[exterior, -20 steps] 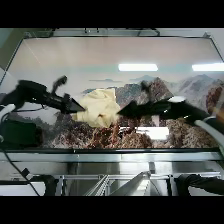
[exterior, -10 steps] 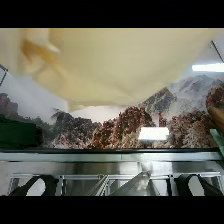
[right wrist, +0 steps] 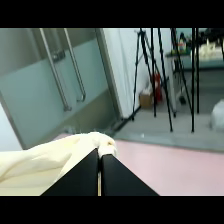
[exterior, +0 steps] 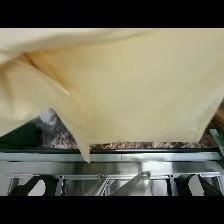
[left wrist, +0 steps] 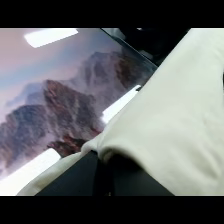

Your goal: Fold the shirts.

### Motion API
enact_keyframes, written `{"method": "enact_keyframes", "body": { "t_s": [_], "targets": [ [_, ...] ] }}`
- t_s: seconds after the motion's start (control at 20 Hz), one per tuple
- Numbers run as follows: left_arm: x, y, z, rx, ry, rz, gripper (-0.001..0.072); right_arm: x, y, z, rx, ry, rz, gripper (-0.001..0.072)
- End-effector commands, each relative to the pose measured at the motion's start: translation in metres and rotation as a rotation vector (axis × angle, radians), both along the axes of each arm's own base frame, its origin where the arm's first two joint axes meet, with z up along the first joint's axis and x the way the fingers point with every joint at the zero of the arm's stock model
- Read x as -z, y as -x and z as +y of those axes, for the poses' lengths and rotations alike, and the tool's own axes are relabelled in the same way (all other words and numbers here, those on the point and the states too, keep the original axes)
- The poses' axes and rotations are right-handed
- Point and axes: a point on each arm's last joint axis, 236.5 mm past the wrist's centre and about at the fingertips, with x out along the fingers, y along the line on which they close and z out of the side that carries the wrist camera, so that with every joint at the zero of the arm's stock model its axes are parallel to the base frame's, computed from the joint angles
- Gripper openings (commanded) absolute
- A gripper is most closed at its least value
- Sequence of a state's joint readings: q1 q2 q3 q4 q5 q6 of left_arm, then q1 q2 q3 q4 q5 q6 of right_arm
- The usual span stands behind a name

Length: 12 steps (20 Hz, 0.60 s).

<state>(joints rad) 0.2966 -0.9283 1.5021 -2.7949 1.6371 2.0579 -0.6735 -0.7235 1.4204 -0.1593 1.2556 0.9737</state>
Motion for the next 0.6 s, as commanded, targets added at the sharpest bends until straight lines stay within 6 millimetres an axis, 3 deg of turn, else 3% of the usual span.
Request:
{"method": "enact_keyframes", "body": {
  "t_s": [0.0, 0.1, 0.2, 0.25, 0.3, 0.35, 0.4, 0.45, 0.55],
  "targets": [
    [0.111, -0.042, -0.021, 0.072, -0.014, 0.323, 0.0030, 0.080, -0.045, -0.019, 0.007, -0.010, 0.241, 0.0018],
    [0.189, -0.080, -0.028, 0.062, -0.054, 0.483, 0.0030, 0.158, -0.089, -0.028, 0.012, -0.055, 0.423, 0.0018],
    [0.269, -0.120, -0.027, 0.034, -0.094, 0.631, 0.0032, 0.253, -0.140, -0.044, 0.096, -0.081, 0.590, 0.0019],
    [0.303, -0.139, -0.026, 0.033, -0.090, 0.702, 0.0107, 0.298, -0.166, -0.055, 0.155, -0.084, 0.649, 0.0018],
    [0.324, -0.156, -0.023, 0.040, -0.066, 0.754, 0.0310, 0.342, -0.190, -0.066, 0.205, -0.100, 0.711, 0.0019],
    [0.336, -0.174, -0.021, 0.062, 0.001, 0.806, 0.0445, 0.380, -0.210, -0.074, 0.234, -0.132, 0.765, 0.0042],
    [0.336, -0.189, -0.019, 0.089, 0.098, 0.855, 0.0630, 0.407, -0.222, -0.077, 0.233, -0.164, 0.817, 0.0227],
    [0.326, -0.203, -0.011, 0.126, 0.217, 0.891, 0.0720, 0.428, -0.230, -0.078, 0.211, -0.188, 0.866, 0.0295],
    [0.317, -0.217, 0.016, 0.147, 0.295, 0.930, 0.0720, 0.441, -0.230, -0.081, 0.142, -0.204, 0.924, 0.0295]
  ]
}}
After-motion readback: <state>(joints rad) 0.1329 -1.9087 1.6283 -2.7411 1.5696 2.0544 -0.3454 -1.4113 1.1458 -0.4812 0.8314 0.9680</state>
